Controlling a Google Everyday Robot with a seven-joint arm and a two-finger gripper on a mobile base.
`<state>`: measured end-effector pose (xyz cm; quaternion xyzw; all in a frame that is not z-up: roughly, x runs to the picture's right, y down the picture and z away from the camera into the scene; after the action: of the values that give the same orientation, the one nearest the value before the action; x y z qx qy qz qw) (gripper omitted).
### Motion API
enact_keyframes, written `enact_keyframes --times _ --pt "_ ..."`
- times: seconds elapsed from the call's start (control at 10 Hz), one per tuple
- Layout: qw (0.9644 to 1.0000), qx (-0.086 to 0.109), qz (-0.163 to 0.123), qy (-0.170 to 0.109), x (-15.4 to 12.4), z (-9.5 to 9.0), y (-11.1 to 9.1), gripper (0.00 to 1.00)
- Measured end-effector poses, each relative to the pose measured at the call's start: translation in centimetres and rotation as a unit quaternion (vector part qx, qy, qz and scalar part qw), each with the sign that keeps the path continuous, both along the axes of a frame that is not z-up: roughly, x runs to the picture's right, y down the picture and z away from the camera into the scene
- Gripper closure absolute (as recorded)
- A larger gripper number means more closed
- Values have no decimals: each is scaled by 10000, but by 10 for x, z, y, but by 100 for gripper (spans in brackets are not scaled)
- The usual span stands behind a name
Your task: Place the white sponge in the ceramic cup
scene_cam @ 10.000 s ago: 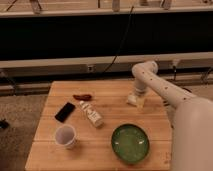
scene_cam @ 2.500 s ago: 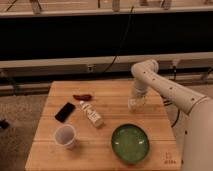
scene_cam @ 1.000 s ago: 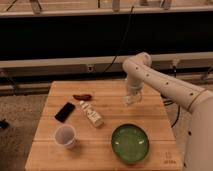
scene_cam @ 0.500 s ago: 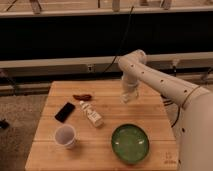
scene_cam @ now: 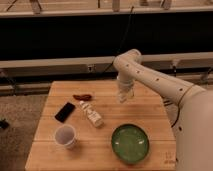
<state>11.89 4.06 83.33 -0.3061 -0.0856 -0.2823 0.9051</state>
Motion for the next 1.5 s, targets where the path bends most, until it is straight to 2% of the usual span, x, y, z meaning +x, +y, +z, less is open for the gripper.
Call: enact_keyframes --times 0.1,0.2,0.4,0.7,0.9,1.5 --pt "10000 0 -72 -60 -6 -3 0 99" --pt "9998 -5 -143 -110 -16 -5 1 100" --pt "9994 2 -255 -213 -32 -8 1 100" --pt "9984 16 -448 -335 -38 -15 3 100" --pt "9978 25 -523 -418 -61 -22 9 100" --pt "9928 66 -967 -708 -105 -44 23 100"
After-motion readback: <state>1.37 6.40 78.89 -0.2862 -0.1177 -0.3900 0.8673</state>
